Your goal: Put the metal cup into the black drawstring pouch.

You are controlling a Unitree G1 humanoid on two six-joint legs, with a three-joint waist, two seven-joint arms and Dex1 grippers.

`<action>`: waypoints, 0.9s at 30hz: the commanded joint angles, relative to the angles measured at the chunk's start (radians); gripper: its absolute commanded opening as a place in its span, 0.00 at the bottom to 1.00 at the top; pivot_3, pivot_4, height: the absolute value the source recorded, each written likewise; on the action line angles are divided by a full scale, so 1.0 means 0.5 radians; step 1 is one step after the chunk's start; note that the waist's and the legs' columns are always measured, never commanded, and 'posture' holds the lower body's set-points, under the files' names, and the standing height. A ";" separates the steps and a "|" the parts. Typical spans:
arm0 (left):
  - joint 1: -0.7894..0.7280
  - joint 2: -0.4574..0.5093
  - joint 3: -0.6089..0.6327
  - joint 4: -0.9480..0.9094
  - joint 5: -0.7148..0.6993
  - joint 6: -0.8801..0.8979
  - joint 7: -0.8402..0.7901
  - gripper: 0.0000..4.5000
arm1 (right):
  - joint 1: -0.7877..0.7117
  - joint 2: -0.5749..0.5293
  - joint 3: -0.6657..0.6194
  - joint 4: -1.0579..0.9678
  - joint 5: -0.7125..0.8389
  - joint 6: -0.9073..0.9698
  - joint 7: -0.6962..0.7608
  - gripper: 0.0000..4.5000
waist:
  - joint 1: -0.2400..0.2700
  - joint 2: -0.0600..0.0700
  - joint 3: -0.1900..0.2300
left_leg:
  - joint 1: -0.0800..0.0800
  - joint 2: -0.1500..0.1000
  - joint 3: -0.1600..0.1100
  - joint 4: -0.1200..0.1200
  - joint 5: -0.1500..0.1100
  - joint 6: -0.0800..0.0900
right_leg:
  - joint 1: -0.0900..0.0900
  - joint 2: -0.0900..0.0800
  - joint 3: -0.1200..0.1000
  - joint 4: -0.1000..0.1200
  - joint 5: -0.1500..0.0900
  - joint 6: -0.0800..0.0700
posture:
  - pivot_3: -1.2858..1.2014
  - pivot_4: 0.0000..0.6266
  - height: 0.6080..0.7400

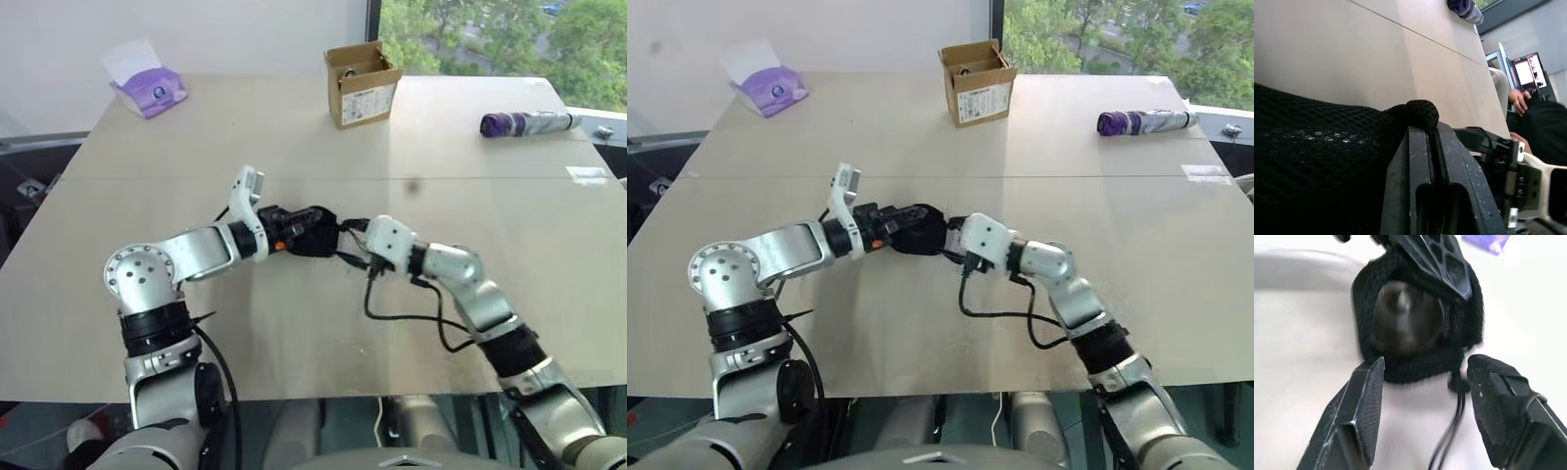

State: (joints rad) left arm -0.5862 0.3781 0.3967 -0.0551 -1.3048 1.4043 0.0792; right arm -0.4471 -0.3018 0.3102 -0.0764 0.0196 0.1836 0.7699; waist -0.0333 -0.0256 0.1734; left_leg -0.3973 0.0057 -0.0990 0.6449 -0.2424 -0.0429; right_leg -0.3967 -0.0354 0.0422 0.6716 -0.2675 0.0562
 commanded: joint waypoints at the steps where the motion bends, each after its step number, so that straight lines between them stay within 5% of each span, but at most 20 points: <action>1: -0.051 0.061 -0.037 -0.015 0.012 -0.067 -0.169 0.00 | -0.015 -0.016 -0.074 -0.160 0.019 0.209 -0.086 0.59 | -0.010 0.000 0.000 | 0.001 0.000 0.001 0.000 0.000 0.000 | 0.000 0.000 0.001 0.001 0.000 0.000 | 0.52 0.24 1.00; 10: -0.061 0.178 -0.074 -0.024 0.059 -0.091 -0.330 0.00 | -0.118 0.163 -0.001 0.339 -0.102 0.250 -0.267 0.59 | -0.013 0.000 0.000 | 0.001 0.001 0.002 -0.002 0.000 0.000 | -0.001 0.001 0.001 0.000 0.000 0.000 | 0.52 0.24 1.00; 13: -0.051 0.194 -0.082 -0.053 0.060 -0.098 -0.348 0.00 | -0.145 0.186 -0.052 0.434 -0.123 0.201 -0.347 0.43 | -0.010 0.000 0.000 | 0.001 0.000 0.002 -0.002 0.000 0.000 | -0.001 0.000 0.001 0.000 0.000 0.000 | 0.52 0.24 1.00; 17: -0.026 0.225 -0.100 -0.079 0.116 -0.145 -0.401 0.00 | -0.119 0.137 -0.091 0.408 -0.140 0.159 -0.402 0.01 | -0.011 0.000 0.000 | 0.000 0.000 0.001 -0.002 0.000 0.000 | -0.001 0.000 0.001 -0.001 0.000 0.000 | 0.52 0.24 1.00; 23: 0.089 0.373 -0.322 -0.239 0.420 -0.398 -0.787 0.00 | -0.111 -0.100 -0.192 0.098 -0.253 0.130 -0.485 0.01 | -0.011 0.002 0.001 | -0.001 0.000 0.003 -0.005 0.000 0.000 | -0.002 0.000 0.002 -0.002 0.000 0.000 | 0.52 0.24 1.00; 27: 0.111 0.479 -0.491 -0.416 0.522 -0.544 -1.151 0.30 | -0.192 -0.216 -0.292 -0.263 -0.204 0.333 -0.416 0.00 | -0.015 0.003 0.002 | -0.001 0.001 0.004 -0.008 0.000 0.000 | -0.003 0.001 0.003 -0.003 0.000 0.000 | 0.52 0.24 1.00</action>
State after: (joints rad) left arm -0.5127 0.5989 0.1784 -0.1939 -1.0758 1.1926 -0.4232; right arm -0.5029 -0.3998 0.1961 -0.0945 -0.0994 0.3193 0.5459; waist -0.0409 -0.0244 0.1742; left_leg -0.3975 0.0065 -0.0970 0.6407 -0.2424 -0.0427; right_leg -0.3982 -0.0349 0.0434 0.6698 -0.2677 0.0560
